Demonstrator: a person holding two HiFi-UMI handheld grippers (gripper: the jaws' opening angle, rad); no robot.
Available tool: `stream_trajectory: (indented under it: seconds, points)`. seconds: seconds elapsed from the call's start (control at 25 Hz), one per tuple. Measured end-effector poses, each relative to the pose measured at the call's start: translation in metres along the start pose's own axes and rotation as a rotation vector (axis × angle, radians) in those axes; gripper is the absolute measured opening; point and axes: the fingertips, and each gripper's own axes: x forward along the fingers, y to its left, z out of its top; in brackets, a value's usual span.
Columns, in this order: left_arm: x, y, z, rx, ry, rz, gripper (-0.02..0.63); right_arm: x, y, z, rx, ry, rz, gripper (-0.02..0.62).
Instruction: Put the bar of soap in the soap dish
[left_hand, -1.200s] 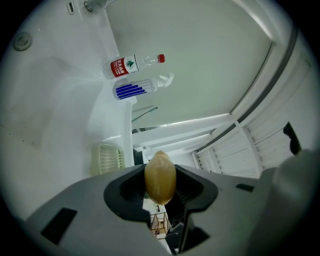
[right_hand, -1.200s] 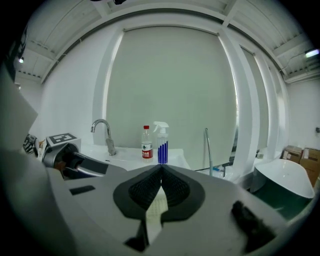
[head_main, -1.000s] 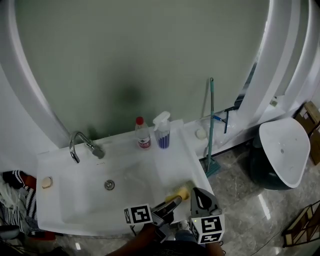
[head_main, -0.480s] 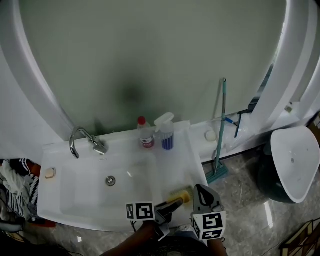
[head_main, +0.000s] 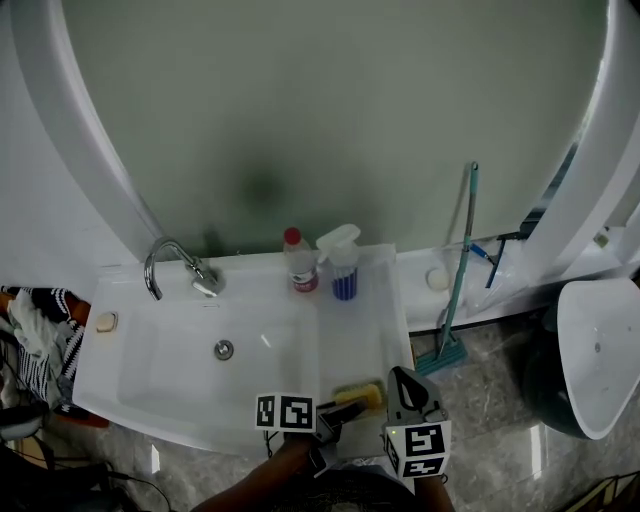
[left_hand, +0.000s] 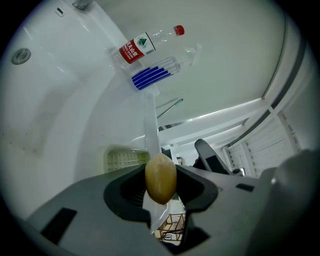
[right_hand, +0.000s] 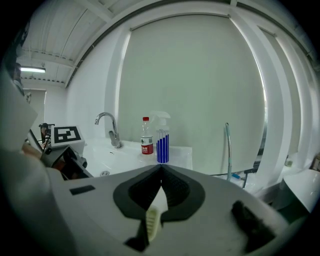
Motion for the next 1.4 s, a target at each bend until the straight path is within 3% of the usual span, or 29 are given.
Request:
stream_trajectory:
  seconds: [0.56,1.16,1.4]
  points:
    - [0.017,0.017,-0.003,-0.003,0.016,0.131,0.156,0.011,-0.008,-0.005,0.020,-0.008,0.055,0.012]
    - [0.024,0.017,0.003,-0.009,-0.024,0.164,0.157,0.018,-0.011,-0.006,0.021,-0.006,0.085,0.012]
    - [0.023,0.014,0.002,0.016,-0.020,0.166,0.211,0.021,-0.009,-0.008,0.027,-0.003,0.098,0.012]
